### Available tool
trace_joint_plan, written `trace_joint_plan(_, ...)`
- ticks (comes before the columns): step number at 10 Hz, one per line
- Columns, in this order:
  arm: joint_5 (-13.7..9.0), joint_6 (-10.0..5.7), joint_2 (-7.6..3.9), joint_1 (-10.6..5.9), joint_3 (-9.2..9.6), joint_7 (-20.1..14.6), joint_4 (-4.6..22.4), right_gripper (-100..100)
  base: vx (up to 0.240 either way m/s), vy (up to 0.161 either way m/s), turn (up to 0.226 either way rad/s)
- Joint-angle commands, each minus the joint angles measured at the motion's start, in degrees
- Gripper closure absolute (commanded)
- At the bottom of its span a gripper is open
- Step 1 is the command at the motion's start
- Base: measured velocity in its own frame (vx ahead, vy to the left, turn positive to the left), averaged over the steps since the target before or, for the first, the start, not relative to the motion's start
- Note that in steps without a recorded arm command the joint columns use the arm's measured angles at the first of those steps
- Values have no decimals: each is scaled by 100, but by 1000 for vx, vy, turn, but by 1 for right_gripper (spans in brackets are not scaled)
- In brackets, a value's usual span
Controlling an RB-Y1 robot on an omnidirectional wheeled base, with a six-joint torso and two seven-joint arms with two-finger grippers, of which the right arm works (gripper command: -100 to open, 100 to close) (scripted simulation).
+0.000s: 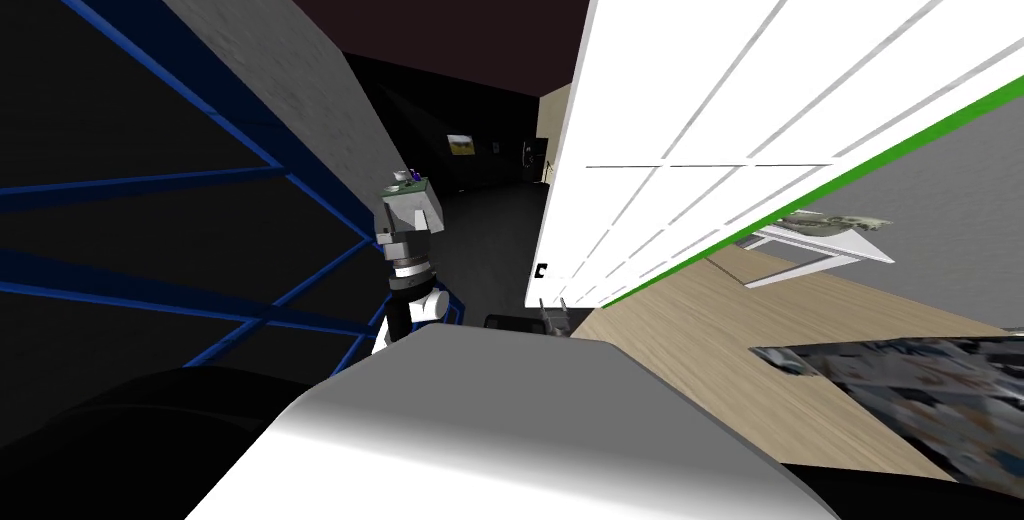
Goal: Push the door open
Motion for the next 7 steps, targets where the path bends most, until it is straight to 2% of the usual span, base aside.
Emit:
trace_joint_plan(1,-3,31,-165,-47,-21,-2,11,-100,94,10,24)
trace_joint_plan(2,-7,62,-250,-95,-42,-5,22,-100,224,-13,27)
trace_joint_plan(4,-12,110,-265,-167,-74,-9,40,-100,229,25,15)
trace_joint_plan(5,-15,133,-224,-202,-89,-10,48,-100,217,49,10)
trace_joint_plan(7,-21,183,-5,-280,-123,-15,66,-100,205,35,-5)
